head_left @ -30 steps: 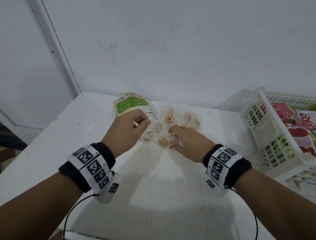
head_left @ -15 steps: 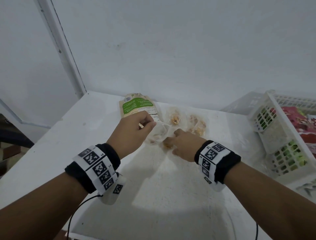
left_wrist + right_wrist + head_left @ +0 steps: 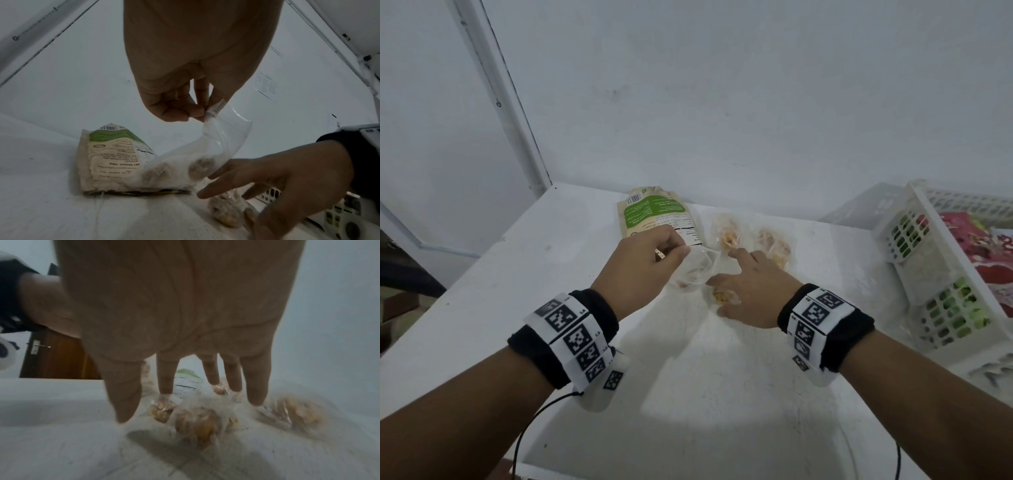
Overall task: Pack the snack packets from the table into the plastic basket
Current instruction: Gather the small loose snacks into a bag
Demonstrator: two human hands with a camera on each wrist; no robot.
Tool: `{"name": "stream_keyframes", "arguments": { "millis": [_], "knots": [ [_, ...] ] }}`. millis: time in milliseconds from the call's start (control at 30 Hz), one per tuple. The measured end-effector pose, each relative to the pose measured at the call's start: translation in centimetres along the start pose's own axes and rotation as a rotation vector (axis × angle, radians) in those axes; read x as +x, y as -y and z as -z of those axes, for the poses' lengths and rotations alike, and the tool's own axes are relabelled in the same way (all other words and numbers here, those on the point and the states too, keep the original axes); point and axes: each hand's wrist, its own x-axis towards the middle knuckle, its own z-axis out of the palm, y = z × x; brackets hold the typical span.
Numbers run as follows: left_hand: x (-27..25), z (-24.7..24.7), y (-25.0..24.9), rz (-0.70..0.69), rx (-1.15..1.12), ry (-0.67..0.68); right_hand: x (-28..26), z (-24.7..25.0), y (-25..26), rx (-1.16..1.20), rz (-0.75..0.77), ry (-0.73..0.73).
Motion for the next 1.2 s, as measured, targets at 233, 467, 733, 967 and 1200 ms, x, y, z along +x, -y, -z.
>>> {"name": "stream_keyframes", "arguments": {
  "millis": [233,467,733,967,1200],
  "knots": [
    [-0.2,-0.3,-0.1,-0.003,0.000,0.005,-0.1,-0.1,-0.5,0.110,0.055,0.174],
    [-0.3,-0.4,0.1,-0.005,0.004,0.007,-0.2,-0.3,-0.3,0.086,0.057,0.104],
    [-0.7,-0.9,-0.1,0.011,0.015,0.029,-1.2,-0.3,-1.6,0.142,-0.001,-0.036],
    [-1.1,-1.9,-0.8,-0.001,0.021,0.061,-3.8,0.6,-2.9,0.385,-0.058,-0.303],
    [-1.0,-2.9,-1.2,-0.008,0.046,0.089,-7.0,2.1,-1.2,0.722,0.119,-0.491]
  ]
}}
